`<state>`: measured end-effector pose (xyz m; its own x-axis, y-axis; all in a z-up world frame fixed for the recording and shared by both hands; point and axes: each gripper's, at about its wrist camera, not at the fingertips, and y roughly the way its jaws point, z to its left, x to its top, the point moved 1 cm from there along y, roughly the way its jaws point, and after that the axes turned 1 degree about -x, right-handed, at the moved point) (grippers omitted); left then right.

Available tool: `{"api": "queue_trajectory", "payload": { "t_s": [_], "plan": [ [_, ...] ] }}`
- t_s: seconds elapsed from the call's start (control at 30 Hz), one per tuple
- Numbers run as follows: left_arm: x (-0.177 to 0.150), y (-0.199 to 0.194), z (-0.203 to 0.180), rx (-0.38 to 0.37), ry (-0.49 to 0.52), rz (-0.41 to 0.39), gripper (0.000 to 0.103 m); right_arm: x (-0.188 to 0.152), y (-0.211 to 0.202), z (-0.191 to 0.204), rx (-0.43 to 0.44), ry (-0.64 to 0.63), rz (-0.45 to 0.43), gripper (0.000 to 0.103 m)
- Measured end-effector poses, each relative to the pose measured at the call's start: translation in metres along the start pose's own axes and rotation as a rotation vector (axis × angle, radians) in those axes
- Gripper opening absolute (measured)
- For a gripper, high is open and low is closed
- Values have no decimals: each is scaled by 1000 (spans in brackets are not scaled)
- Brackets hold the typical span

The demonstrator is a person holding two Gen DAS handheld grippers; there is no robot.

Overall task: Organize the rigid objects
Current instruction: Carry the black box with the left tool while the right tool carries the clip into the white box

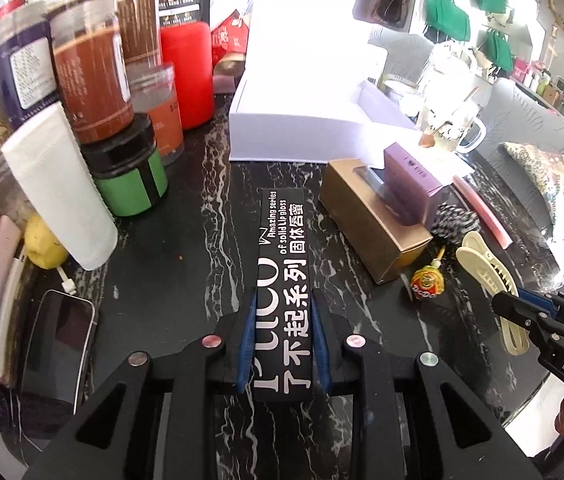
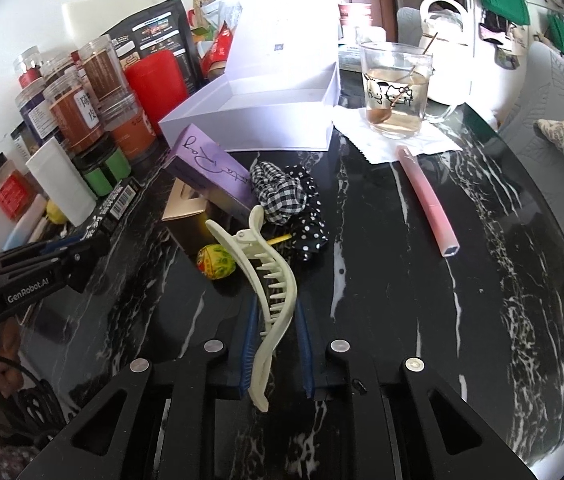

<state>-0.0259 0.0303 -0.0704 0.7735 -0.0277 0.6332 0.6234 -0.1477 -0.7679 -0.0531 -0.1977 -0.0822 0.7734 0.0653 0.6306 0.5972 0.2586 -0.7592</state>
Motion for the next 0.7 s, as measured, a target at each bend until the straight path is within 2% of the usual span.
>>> {"api": "queue_trajectory", "payload": {
  "t_s": [0.27,0.7],
  "plan": [
    [9,-22,-8,0,17,-60,25,1,-16,10,11,-22,-46,18],
    [39,-32,-21,-26,58,-105,25,33,-31,11,25,-63,-104,18]
  ]
}}
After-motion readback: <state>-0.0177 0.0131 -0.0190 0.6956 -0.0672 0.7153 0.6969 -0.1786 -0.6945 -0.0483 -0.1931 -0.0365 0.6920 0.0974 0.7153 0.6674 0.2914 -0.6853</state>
